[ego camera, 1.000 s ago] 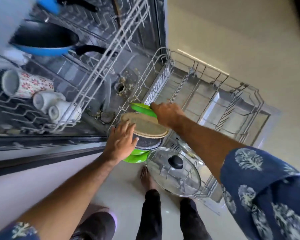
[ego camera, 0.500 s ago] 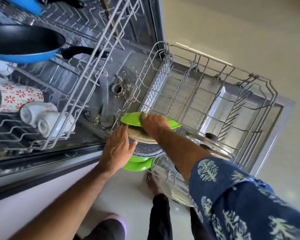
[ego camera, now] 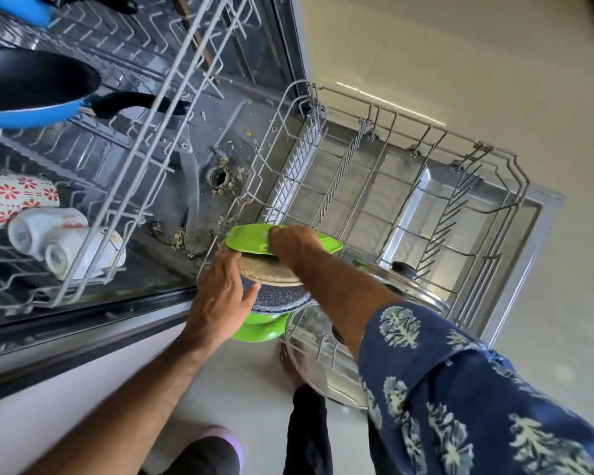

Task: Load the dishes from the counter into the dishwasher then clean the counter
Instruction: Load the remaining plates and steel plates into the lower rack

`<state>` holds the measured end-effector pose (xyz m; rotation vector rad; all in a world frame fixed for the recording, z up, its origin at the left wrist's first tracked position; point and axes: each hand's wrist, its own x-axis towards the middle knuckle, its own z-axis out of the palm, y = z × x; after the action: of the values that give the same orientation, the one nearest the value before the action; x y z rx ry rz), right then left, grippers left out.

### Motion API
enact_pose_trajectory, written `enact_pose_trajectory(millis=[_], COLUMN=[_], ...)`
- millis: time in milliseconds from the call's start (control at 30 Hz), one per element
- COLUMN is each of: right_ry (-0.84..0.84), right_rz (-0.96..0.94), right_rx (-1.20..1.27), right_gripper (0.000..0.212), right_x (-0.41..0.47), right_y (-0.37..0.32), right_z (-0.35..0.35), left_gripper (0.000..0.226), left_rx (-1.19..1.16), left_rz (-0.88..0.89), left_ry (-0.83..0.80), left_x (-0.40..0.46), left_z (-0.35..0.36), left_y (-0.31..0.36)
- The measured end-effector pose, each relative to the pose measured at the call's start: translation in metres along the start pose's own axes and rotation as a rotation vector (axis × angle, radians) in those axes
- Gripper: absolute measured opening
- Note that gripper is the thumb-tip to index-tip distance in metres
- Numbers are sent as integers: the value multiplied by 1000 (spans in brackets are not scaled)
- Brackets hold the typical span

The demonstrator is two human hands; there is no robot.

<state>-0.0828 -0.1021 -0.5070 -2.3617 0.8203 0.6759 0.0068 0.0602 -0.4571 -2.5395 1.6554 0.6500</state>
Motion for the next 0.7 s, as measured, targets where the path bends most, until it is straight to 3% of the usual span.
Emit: enact_pose_trajectory(millis=[133, 400, 533, 700], right_ry=[37, -48, -40, 35], right_rz=[-8, 199, 294, 272], right_rx=[-121, 22, 140, 75], right_gripper=[29, 48, 50, 46], right_x=[-9, -22, -21, -19], right_y=[-26, -63, -55, -42], right_z=[-16, -20, -16, -11], left_gripper=[63, 53, 57, 60], left_rx=[-22, -103, -113, -113], left_rz=[-13, -35, -31, -65], left_ry=[20, -17, -15, -4], left_x=[-1, 0, 2, -1], left_z=[-2, -6, -8, -13], left_y=[4, 3, 4, 11])
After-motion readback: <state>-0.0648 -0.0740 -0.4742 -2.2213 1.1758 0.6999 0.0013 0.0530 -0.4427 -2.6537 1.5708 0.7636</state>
